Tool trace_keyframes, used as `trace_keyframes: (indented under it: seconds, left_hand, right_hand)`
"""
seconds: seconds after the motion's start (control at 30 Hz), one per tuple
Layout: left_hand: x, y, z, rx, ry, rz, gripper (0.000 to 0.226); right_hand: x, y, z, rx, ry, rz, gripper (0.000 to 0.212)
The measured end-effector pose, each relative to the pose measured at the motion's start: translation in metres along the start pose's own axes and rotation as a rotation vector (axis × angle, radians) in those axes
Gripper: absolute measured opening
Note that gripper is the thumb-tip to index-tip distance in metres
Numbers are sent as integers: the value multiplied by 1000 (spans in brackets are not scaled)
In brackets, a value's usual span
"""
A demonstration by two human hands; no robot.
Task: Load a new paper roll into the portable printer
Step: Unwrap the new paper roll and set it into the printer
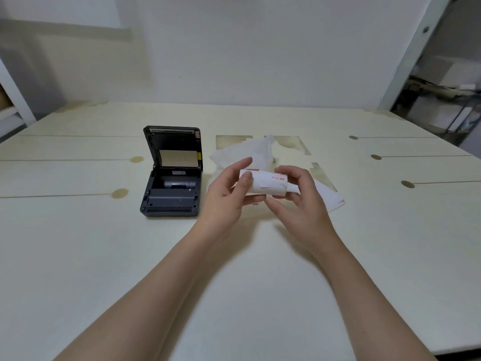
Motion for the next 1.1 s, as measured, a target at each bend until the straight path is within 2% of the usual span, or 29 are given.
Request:
trace_keyframes:
  seconds: [0.23,0.33,0.5,0.67,0.83,0.97,1.1]
  left_hand:
    - [-7,-3,11,225,-116,-16,37]
    - [-10,-10,12,295,-146,-40,39]
    - [-9,-9,12,352,-179,-22,40]
    - [-5,6,17,273,-162,91,24]
    - [-3,29,26,198,-191,174,24]
    - [-2,33,29,174,-197,194,28]
    - [-1,37,28,155,-188,192,29]
  right_hand:
    - [3,9,3,-130,-19,69,19]
    - [3,11,2,-134,-9,86,24]
    - [4,15,-6,-143,48,142,22]
    - [3,21,-16,-163,117,193,12]
    - [3,31,13,-232,-119,276,11]
    - [18,25,32,-370,-302,203,15]
    - [26,11,57,-677,-436,59,20]
Point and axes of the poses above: each hand's wrist, its own x-axis towards the middle knuckle, its own y-axis out of the back of the hand, z = x × y, the point moved 10 cm from there along x, towards the middle knuckle, and after that the axes turned 13 degrees about y, right-handed, at the moved point
